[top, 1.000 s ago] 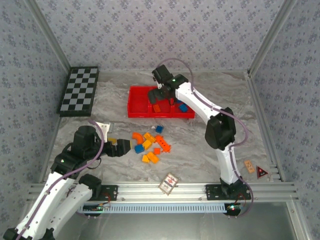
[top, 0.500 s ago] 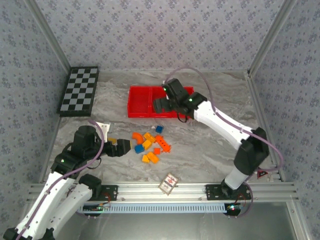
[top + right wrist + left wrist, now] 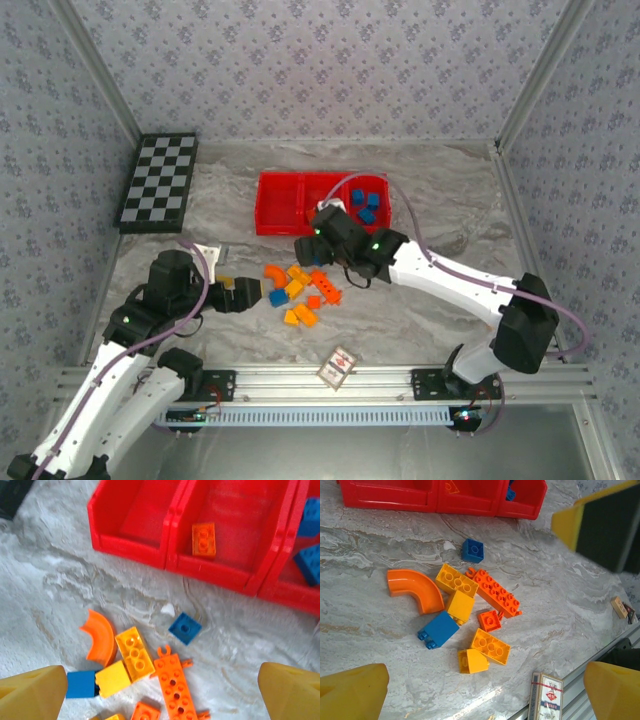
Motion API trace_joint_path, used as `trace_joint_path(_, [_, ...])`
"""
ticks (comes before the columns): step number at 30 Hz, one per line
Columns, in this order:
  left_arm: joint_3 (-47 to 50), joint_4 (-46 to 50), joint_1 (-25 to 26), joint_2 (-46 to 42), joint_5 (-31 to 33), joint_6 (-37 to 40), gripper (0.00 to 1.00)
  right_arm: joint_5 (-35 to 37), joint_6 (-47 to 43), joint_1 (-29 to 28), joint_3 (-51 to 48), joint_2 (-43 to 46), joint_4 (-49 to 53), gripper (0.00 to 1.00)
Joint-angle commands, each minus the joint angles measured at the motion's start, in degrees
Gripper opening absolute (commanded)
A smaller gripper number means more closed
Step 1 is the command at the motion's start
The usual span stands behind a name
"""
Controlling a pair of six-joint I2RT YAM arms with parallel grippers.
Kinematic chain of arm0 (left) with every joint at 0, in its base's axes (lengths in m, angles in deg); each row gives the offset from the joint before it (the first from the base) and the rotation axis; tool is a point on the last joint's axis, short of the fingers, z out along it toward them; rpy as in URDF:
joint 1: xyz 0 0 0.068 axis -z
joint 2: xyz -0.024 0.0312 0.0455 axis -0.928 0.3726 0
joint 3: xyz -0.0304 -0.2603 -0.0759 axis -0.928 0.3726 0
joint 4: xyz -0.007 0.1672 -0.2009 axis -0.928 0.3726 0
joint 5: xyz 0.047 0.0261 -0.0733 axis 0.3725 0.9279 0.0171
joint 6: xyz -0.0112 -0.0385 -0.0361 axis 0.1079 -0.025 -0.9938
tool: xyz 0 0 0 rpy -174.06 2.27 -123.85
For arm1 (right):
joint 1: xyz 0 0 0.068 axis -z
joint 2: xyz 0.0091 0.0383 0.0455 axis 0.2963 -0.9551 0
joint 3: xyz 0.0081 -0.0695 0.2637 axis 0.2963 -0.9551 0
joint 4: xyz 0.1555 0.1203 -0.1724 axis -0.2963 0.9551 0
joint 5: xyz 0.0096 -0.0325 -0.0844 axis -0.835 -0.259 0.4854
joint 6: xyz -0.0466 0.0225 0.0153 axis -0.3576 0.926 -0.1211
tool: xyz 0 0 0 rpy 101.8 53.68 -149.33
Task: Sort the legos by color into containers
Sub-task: Pick up the lego from the center of the table.
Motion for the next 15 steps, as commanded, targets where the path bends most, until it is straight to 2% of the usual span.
trace_joint_path(1, [-0.5, 0.8, -0.3, 0.2, 0.3, -0.5, 1.0, 6.3, 10.0, -1.2, -1.1, -1.7, -0.7, 1.0])
trace_joint_path(6, [-0.5, 0.8, -0.3, -0.1, 0.2, -0.5, 1.0, 10.3, 18.8, -3.0, -2.9, -5.6, -0.2, 1.0])
trace_joint_path(15, [-0.3, 0.5, -0.3, -1.0, -0.1, -0.5, 1.0, 10.7, 22.6, -3.6, 4.5, -16.7, 5.2, 0.94])
